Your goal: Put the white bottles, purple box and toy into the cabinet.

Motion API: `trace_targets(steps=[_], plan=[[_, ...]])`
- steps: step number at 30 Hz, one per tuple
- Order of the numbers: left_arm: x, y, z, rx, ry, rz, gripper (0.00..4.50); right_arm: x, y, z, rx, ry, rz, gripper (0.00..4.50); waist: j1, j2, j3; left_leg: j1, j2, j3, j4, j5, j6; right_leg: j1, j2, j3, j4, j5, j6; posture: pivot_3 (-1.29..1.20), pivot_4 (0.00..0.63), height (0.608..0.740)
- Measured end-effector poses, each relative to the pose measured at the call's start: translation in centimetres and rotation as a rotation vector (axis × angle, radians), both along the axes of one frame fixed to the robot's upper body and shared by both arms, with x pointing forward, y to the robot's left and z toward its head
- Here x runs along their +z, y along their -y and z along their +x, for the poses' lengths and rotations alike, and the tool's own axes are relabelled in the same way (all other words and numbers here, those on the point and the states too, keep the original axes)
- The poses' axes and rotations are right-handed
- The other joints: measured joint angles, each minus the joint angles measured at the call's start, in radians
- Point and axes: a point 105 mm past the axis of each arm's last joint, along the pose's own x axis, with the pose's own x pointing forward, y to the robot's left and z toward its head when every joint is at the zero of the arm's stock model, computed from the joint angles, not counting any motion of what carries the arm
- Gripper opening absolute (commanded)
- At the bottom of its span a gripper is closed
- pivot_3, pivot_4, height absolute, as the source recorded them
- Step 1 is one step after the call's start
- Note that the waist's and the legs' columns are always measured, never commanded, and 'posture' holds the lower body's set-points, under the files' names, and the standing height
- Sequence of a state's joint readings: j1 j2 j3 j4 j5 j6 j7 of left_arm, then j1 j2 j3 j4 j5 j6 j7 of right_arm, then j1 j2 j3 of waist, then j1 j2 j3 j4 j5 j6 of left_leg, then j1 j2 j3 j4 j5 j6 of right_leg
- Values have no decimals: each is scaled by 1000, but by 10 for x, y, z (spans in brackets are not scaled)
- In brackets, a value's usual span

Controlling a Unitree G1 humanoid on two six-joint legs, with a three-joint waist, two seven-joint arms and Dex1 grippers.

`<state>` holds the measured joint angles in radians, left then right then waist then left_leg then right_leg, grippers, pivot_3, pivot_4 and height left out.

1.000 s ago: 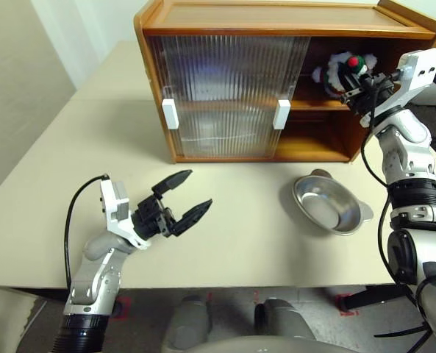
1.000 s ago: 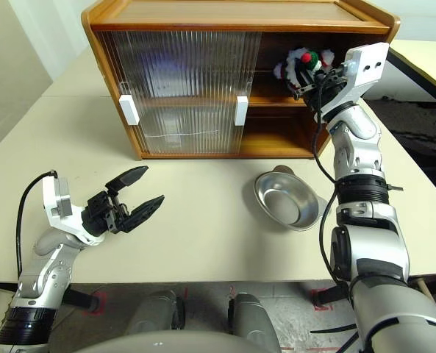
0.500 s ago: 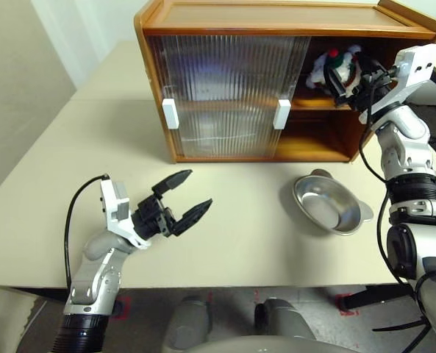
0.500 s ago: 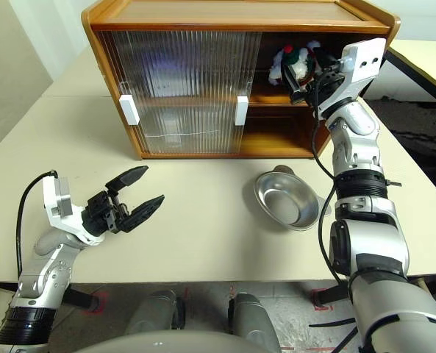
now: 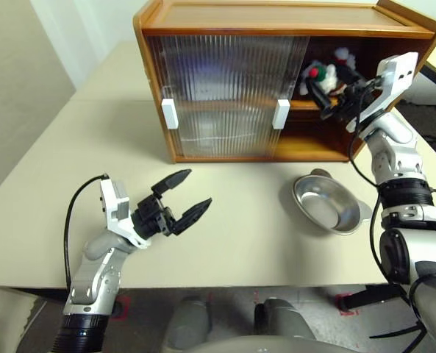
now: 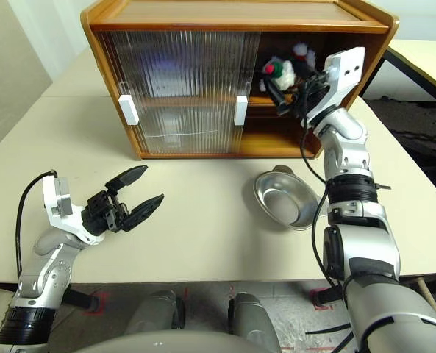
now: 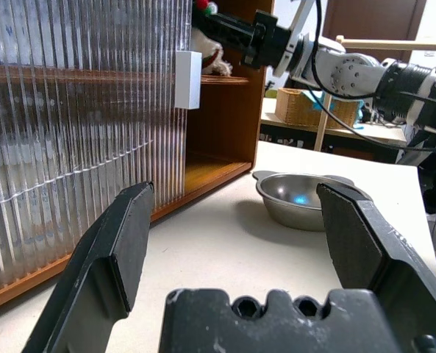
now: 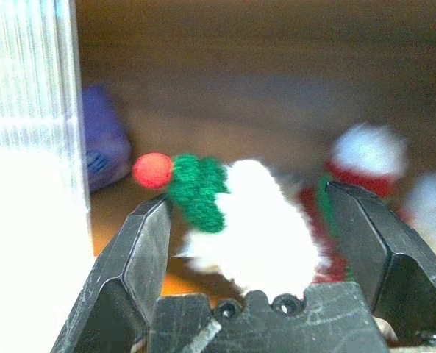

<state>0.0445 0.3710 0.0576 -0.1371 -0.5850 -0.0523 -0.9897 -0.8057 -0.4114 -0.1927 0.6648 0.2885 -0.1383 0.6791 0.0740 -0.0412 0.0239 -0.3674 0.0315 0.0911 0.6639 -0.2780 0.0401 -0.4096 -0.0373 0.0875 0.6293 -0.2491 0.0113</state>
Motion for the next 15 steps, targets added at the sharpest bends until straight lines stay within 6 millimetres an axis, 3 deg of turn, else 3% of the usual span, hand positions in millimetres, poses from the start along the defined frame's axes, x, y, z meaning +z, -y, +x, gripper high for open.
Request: trace_targets(steps=[8,15], plan=[[1,0,0,2,2,1,4500,-10,-13,3,35,-55,15,4465,0,0,0,0,0,0,0,0,0,0,0,0,0,0,0,232,0,740],[1,0,1,10,1,-1,4500,-3,-12,3,31,-35,-4,4465,2,0,0,-1,0,0,0,0,0,-1,1,0,0,0,0,237,0,740]])
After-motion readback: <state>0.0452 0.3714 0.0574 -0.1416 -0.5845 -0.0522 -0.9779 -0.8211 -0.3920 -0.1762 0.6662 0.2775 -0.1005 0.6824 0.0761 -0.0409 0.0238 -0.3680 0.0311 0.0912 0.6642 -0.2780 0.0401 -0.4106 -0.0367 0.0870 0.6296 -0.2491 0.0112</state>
